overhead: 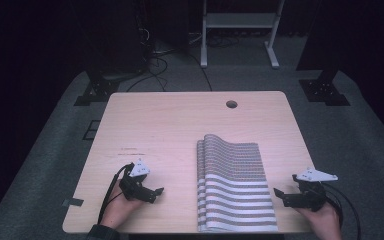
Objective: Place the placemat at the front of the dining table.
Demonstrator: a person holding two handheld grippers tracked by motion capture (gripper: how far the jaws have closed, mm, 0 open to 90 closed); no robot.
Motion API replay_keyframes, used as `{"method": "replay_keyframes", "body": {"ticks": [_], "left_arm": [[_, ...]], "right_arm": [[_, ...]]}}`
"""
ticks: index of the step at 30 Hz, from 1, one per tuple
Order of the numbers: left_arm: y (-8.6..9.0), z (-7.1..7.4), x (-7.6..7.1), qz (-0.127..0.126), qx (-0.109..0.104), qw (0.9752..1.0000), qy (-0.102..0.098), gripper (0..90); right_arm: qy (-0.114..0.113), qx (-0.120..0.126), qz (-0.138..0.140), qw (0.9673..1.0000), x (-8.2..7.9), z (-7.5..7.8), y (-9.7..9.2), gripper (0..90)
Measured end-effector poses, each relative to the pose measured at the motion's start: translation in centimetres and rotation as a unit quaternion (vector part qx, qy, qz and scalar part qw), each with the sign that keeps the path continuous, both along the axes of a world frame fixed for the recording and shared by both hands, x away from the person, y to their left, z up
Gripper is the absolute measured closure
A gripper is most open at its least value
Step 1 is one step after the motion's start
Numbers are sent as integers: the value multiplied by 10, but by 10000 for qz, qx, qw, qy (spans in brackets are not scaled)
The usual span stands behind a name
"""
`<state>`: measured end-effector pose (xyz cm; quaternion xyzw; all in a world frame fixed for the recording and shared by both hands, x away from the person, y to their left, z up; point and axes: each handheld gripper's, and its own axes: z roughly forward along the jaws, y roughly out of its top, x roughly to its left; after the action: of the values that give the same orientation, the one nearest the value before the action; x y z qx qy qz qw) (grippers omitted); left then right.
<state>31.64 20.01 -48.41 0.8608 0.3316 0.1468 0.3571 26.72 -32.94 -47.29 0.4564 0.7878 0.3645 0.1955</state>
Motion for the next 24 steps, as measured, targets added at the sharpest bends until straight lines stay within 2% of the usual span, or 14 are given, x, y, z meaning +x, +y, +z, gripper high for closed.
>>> {"method": "replay_keyframes", "body": {"ticks": [14,15,24], "left_arm": [[-1,0,0,-70,-11,10000,8,0],[-2,0,1,-92,-13,10000,4,0],[-2,0,2,-135,0,9999,8,0]], "right_arm": [[-3,143,440,9989,-5,7,26,95],[43,166,546,9984,-6,7,31,133],[54,271,696,9972,-1,8,45,133]]}}
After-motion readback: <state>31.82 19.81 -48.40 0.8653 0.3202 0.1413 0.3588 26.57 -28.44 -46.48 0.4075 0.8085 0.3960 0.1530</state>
